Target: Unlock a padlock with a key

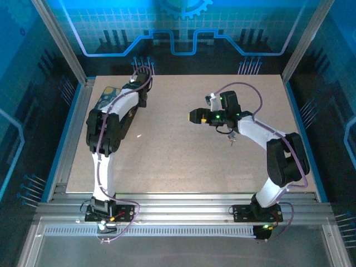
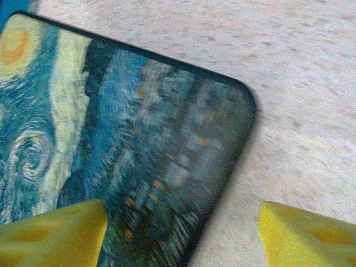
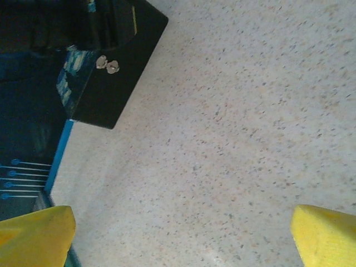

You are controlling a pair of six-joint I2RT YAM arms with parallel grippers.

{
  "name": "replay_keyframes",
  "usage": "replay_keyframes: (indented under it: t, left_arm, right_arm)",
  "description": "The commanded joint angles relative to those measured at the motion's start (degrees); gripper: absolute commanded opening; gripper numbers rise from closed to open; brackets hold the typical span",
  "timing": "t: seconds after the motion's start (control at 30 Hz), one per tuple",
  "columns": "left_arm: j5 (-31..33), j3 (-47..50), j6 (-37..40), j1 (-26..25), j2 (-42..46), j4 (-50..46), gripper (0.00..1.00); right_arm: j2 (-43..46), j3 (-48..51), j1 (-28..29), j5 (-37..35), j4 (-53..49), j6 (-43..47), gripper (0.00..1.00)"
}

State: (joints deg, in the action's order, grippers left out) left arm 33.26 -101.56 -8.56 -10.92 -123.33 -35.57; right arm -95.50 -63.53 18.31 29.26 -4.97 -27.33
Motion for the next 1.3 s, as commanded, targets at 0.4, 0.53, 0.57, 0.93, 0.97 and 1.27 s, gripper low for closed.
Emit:
replay_keyframes:
  t: [0.4,0.53,0.57,0.93,0.97,1.27]
  left_arm:
    - [-22.74,57.58,10.13,6.22,42.81,53.21,0.99]
    - [-21.75,67.62,8.2,9.5,43.94,61.54,0.99]
    - [-22.5,69.26,7.75,9.51,43.52,63.05,0.99]
    - [-24.76,83.76,8.57,9.69,34.14,97.02,0.99]
    - [-24.92,82.78,8.34,9.69,34.84,93.6,0.99]
    - [-26.48,79.59,8.82,9.78,34.47,88.46,0.99]
  right_arm:
    - [25.6,19.89,-13.87,-29.54,4.46,19.97,1.0]
    - [25.15,24.59,-17.14,-31.62,10.63,21.26,1.0]
    - [24.83,25.86,-17.58,-32.6,12.79,21.8,1.0]
    - [14.25,35.73,-19.09,-31.23,38.38,23.34,1.0]
    - [13.15,36.73,-18.95,-30.05,41.63,23.79,1.0]
    - [9.31,38.83,-15.33,-30.78,48.36,28.11,1.0]
